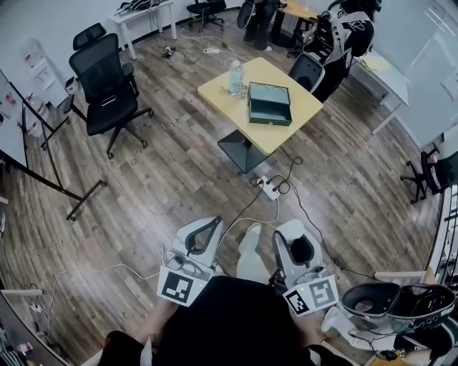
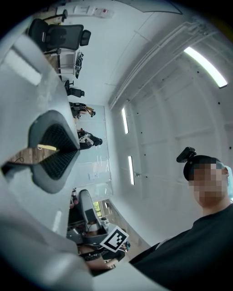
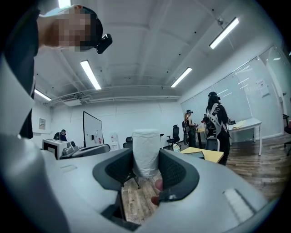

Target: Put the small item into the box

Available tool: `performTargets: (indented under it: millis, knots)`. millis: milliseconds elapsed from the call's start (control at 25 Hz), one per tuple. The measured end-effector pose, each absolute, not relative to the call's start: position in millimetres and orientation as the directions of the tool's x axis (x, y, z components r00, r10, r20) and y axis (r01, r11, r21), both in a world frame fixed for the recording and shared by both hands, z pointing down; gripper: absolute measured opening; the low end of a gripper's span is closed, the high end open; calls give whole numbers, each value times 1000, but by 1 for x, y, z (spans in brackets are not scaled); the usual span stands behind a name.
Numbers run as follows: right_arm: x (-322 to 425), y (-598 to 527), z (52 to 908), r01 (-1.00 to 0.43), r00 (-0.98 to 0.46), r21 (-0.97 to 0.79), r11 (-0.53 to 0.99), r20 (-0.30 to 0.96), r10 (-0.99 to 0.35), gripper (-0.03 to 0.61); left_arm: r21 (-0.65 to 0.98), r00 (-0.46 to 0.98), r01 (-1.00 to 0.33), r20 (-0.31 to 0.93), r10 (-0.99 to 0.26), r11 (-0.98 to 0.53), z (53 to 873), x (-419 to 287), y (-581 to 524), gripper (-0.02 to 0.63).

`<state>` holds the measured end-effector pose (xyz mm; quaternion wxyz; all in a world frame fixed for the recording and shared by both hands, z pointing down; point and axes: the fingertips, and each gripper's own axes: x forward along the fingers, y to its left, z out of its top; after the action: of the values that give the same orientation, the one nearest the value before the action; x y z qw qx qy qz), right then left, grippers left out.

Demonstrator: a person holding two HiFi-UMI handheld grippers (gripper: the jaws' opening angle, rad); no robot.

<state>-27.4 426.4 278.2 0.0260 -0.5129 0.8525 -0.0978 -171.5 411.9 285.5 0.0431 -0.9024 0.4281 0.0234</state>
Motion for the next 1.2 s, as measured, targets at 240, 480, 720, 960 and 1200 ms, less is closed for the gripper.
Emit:
performTargets:
  millis: [240, 480, 720, 960, 1200]
  knots:
    - [-24, 382, 281, -849, -507, -205, 487, 55, -860, 179, -41, 592, -806, -80, -802, -591, 286, -173, 376, 2]
    - [-13, 337, 283, -841, -521, -210, 499, 64, -851, 179, -59, 584, -811, -57, -809, -582, 289, -162, 336, 2]
    - [2, 287, 287, -837, -524, -224, 499, 71, -849, 179, -94, 611, -790, -37, -791, -606, 291, -141, 288, 2]
    - [18, 247, 289, -821, -547, -244, 516, 82, -833, 179, -75, 594, -803, -18, -805, -591, 289, -122, 250, 2]
    - [40, 204, 289, -799, -579, -254, 545, 79, -812, 179, -60, 554, -832, -20, -832, -552, 286, -104, 211, 2]
